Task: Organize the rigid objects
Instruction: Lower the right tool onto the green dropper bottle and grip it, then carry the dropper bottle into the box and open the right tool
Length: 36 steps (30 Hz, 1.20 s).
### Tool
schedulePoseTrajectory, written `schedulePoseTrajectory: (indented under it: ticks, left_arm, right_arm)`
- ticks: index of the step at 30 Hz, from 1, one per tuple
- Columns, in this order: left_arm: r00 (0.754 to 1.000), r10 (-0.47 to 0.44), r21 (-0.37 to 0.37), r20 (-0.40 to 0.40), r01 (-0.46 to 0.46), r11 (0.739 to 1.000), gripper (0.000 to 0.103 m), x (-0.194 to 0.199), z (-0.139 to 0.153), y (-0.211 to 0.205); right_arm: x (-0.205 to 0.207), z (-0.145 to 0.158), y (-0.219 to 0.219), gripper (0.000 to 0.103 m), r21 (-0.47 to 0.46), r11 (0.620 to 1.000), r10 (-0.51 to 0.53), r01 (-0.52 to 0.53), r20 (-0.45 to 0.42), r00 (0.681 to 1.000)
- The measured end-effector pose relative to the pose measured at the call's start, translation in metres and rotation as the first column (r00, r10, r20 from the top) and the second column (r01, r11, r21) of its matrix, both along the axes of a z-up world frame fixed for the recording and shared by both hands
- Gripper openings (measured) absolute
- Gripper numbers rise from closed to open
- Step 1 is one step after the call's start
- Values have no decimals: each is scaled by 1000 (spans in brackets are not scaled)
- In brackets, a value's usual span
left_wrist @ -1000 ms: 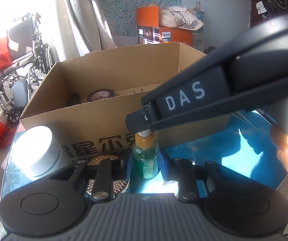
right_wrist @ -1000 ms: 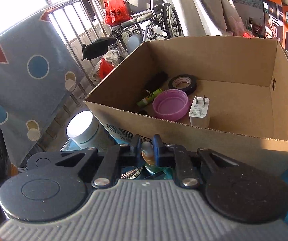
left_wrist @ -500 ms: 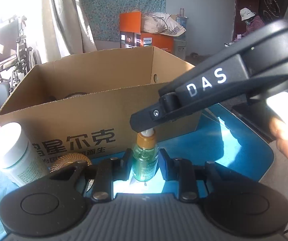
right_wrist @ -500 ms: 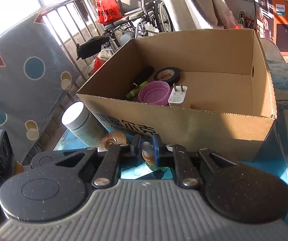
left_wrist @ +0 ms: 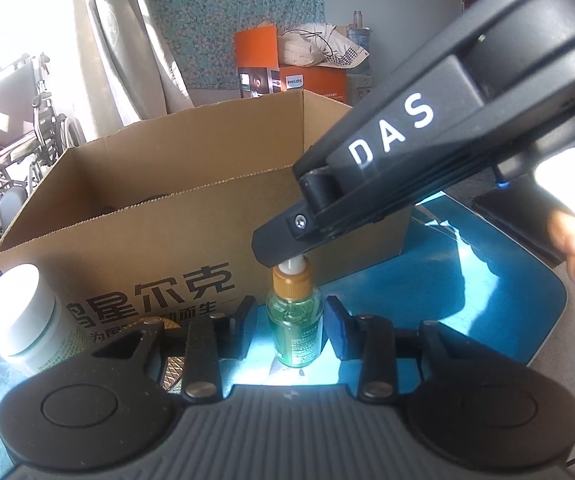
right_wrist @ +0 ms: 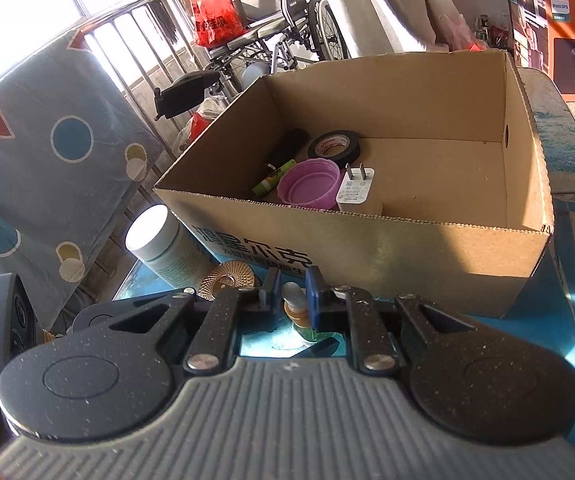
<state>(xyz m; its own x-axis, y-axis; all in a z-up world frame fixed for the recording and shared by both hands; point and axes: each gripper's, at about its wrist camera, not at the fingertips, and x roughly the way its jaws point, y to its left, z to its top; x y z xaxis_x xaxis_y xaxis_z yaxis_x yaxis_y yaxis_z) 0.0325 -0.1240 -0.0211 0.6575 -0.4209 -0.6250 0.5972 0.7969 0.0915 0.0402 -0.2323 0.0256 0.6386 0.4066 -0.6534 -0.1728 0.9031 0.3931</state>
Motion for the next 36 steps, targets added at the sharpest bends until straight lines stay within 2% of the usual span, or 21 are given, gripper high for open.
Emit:
schedulePoseTrajectory:
  ticks: [4, 6, 12, 15, 19, 23, 28, 32, 36]
  left_arm:
    - [1000, -5, 9, 2, 5, 1000, 38, 2, -4, -3]
    - [1000, -7, 7, -7, 7, 1000, 34, 5, -6, -4]
    - [1000, 7, -1, 1, -7, 1000, 34, 2, -5, -8]
    - [1000, 7, 7, 8, -7, 1000, 33, -1, -3, -9]
    - [1000, -1, 20, 25, 1, 1000, 33, -6, 3, -11]
    - [998, 10, 21, 64, -11, 1000, 33, -9, 28, -7]
    - [993, 24, 0, 116, -24, 1000, 33, 2, 73, -4]
    - [992, 35, -26, 125, -32, 999, 33, 31, 106, -8]
    - [996, 55, -27, 73, -53, 998, 33, 79, 116, -26]
  right_arm:
    - [1, 0, 0, 23, -12, 1000, -3, 3, -12, 1000]
    - [1, 0, 1, 25, -16, 1000, 3, -3, -14, 1000]
    - [1, -3, 1, 25, -41, 999, 12, -13, -23, 1000]
    - [0, -5, -1, 20, -36, 999, 3, -4, -29, 1000]
    - [-6, 2, -3, 19, -27, 1000, 9, -10, -12, 1000]
    - [-14, 26, 0, 19, -33, 999, 34, -33, 39, 999]
    - [-15, 77, 4, 18, -57, 996, 83, -75, 151, 985]
    - [2, 111, -3, 18, -69, 993, 110, -97, 215, 970]
    - [44, 130, -19, 18, -69, 992, 120, -108, 198, 973]
